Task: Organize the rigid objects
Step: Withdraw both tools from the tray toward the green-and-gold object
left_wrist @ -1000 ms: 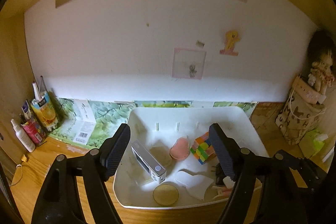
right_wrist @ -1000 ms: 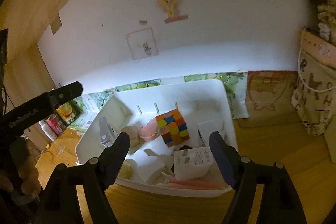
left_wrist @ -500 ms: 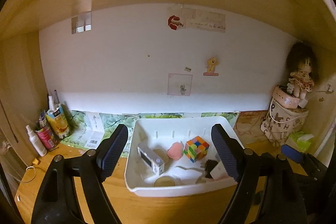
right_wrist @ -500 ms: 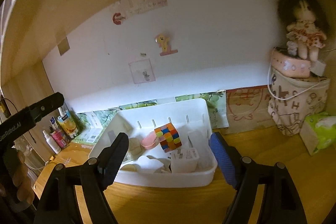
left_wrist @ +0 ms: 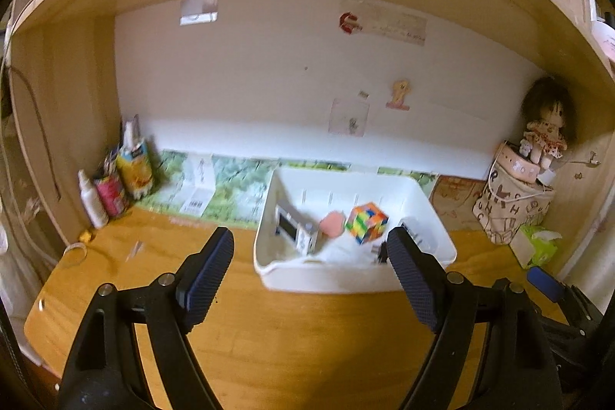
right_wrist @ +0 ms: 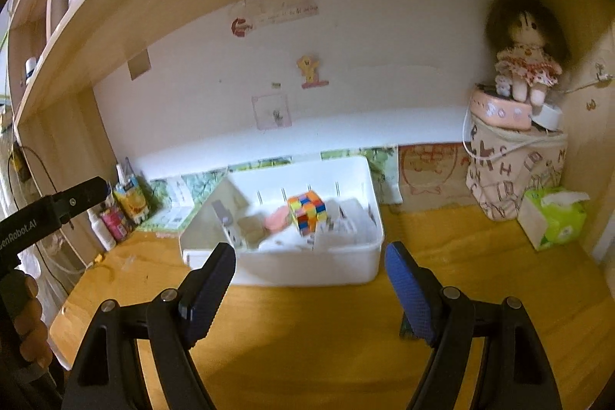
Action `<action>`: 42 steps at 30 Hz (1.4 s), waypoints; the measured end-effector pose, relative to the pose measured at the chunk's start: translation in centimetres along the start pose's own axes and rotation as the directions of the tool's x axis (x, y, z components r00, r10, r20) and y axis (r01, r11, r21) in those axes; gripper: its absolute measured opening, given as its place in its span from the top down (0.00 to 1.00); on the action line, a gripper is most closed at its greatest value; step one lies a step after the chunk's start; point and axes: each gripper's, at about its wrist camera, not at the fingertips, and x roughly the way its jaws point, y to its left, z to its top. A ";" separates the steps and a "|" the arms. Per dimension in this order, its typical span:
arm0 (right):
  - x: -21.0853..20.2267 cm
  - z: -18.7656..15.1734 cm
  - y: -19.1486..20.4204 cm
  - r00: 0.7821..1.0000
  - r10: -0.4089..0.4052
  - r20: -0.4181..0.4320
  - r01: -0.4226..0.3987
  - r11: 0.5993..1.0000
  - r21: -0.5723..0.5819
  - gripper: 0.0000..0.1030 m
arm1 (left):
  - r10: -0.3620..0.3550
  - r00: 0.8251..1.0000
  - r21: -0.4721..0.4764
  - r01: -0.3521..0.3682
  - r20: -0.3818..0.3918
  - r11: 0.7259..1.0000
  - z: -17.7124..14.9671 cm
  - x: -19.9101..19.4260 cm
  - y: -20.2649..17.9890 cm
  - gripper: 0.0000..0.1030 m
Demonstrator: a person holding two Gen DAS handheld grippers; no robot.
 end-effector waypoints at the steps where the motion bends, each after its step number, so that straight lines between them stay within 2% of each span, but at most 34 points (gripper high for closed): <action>1: -0.2 -0.4 0.1 1.000 -0.003 -0.011 0.003 1.000 0.000 0.22 | 0.000 1.000 -0.006 -0.001 -0.009 1.000 -0.3 -0.1 0.2 0.18; 7: -0.7 -1.8 0.1 0.998 -0.030 -0.057 0.031 0.999 0.011 0.22 | -0.006 0.997 -0.023 0.005 -0.079 1.000 -1.4 0.2 0.8 0.18; 13: -0.1 -3.3 -0.3 0.990 -0.090 -0.111 0.096 0.994 0.050 0.22 | -0.047 0.983 -0.020 0.044 -0.179 0.999 -2.3 1.9 1.4 0.18; 18: 0.4 -4.8 -0.5 0.974 -0.163 -0.159 0.178 0.980 0.084 0.22 | -0.110 0.954 0.012 0.118 -0.279 0.993 -2.9 3.8 1.5 0.18; 21: 0.6 -5.5 -0.5 0.957 -0.210 -0.200 0.232 0.968 0.095 0.22 | -0.155 0.928 0.036 0.177 -0.339 0.984 -3.3 4.8 1.4 0.18; 32: -0.5 -6.9 0.5 0.909 -0.336 -0.245 0.364 0.928 0.080 0.22 | -0.294 0.843 0.080 0.366 -0.451 0.927 -3.8 6.8 -0.8 0.18; 38: -0.5 -7.5 -0.6 0.893 -0.365 -0.264 0.394 0.917 0.066 0.22 | -0.315 0.815 0.107 0.414 -0.486 0.904 -3.6 7.8 -3.4 0.18; 42: 0.1 -7.6 -2.2 0.897 -0.343 -0.280 0.372 0.926 0.059 0.22 | -0.303 0.806 0.104 0.407 -0.509 0.907 -3.6 8.4 -5.0 0.18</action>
